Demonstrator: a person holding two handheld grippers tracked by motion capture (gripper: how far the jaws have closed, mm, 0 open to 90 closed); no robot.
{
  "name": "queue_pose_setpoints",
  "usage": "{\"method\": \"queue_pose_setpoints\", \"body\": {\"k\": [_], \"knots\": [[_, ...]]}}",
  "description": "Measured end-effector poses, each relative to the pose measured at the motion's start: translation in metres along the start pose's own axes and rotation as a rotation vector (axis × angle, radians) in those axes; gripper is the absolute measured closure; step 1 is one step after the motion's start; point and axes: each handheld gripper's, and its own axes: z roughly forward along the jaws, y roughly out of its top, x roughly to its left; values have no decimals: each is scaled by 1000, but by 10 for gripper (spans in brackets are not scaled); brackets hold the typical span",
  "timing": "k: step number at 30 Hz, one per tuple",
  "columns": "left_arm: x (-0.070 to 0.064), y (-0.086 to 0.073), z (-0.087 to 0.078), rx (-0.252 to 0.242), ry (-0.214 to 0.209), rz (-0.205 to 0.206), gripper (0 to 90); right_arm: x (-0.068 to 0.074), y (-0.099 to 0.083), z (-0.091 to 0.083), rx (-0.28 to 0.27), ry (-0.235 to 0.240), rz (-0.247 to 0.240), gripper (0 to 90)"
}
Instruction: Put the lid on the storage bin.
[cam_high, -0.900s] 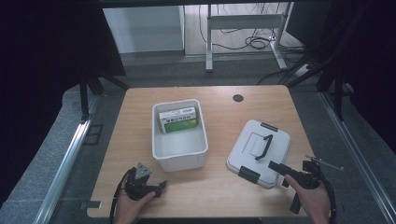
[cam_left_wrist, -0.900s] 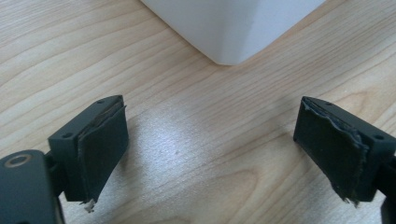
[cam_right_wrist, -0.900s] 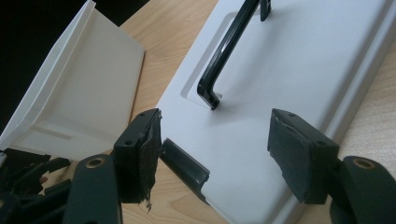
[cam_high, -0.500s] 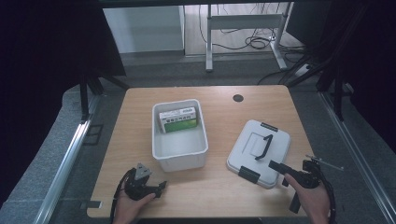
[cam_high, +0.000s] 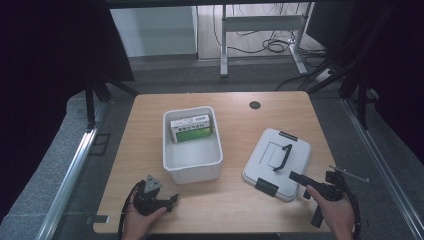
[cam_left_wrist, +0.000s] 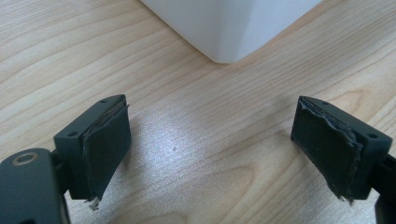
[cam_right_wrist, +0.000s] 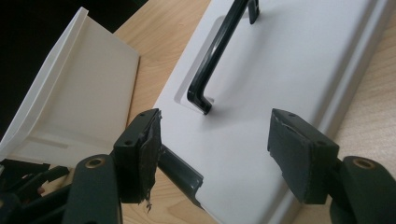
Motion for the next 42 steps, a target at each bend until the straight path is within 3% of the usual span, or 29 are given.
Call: {"method": "queue_pose_setpoints", "body": {"k": [14, 25, 29, 42], "knots": [[0, 0, 0, 1, 0, -1, 119, 12, 4, 1, -13, 9, -16, 351], [0, 0, 0, -1, 2, -4, 121, 12, 22, -2, -21, 35, -22, 353], [0, 0, -1, -1, 4, -2, 124, 25, 30, -5, -37, 50, -43, 353], [0, -1, -1, -2, 4, -6, 124, 45, 46, 3, 52, 3, -60, 353]]}}
